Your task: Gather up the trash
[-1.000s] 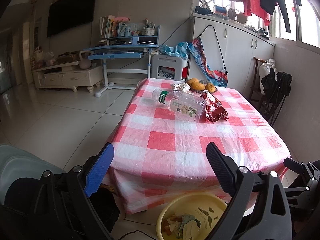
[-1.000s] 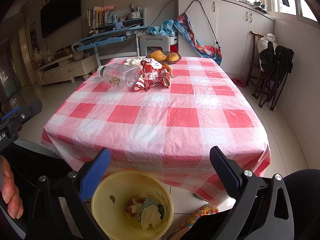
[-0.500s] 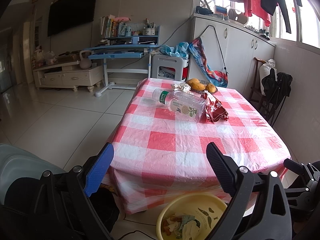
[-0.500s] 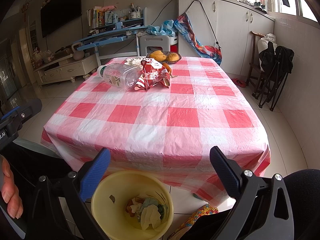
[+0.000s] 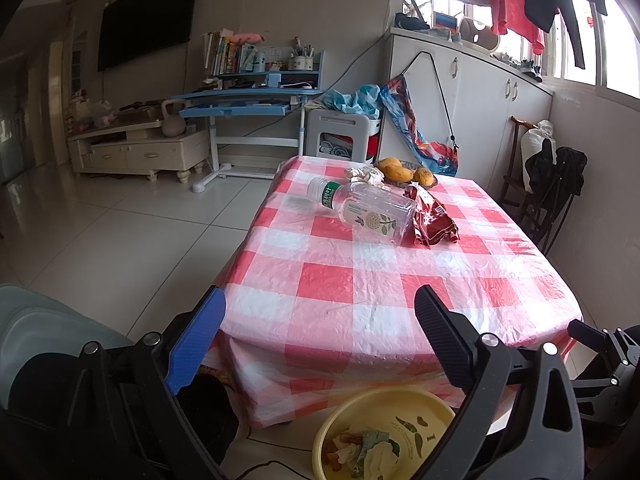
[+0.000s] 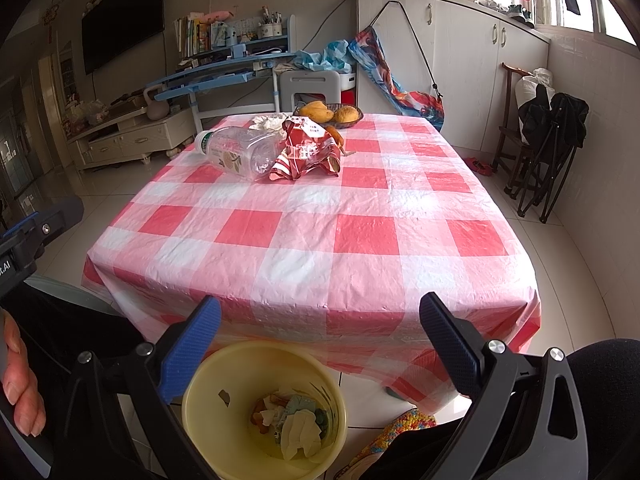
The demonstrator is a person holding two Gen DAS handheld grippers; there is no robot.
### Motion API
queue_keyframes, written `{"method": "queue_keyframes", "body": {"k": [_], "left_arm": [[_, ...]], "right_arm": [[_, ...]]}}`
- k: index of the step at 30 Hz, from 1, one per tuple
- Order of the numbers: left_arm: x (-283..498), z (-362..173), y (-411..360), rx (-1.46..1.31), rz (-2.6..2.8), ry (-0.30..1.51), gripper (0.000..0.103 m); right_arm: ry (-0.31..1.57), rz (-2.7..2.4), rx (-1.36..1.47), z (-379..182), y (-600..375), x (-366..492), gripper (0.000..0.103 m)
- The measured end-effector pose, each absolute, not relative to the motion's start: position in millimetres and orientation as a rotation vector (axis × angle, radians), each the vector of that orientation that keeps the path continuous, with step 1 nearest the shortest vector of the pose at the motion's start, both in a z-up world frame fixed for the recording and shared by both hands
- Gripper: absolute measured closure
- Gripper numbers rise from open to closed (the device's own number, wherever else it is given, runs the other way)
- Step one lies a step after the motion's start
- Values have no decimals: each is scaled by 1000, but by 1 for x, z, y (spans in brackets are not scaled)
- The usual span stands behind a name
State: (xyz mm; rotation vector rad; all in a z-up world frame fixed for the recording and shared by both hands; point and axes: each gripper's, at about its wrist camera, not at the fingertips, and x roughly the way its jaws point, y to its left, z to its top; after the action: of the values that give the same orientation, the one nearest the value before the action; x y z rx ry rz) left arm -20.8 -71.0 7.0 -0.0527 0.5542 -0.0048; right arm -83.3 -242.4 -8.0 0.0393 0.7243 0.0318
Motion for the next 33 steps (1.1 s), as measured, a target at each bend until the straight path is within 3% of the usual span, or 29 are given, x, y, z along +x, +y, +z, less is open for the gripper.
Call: {"method": "queue_keyframes", "body": {"k": [33], "left_arm": [[-22,7,-70,-55,-3,553,10]], "right_arm": [[727,36,22,-10,-241,-81,8]]}}
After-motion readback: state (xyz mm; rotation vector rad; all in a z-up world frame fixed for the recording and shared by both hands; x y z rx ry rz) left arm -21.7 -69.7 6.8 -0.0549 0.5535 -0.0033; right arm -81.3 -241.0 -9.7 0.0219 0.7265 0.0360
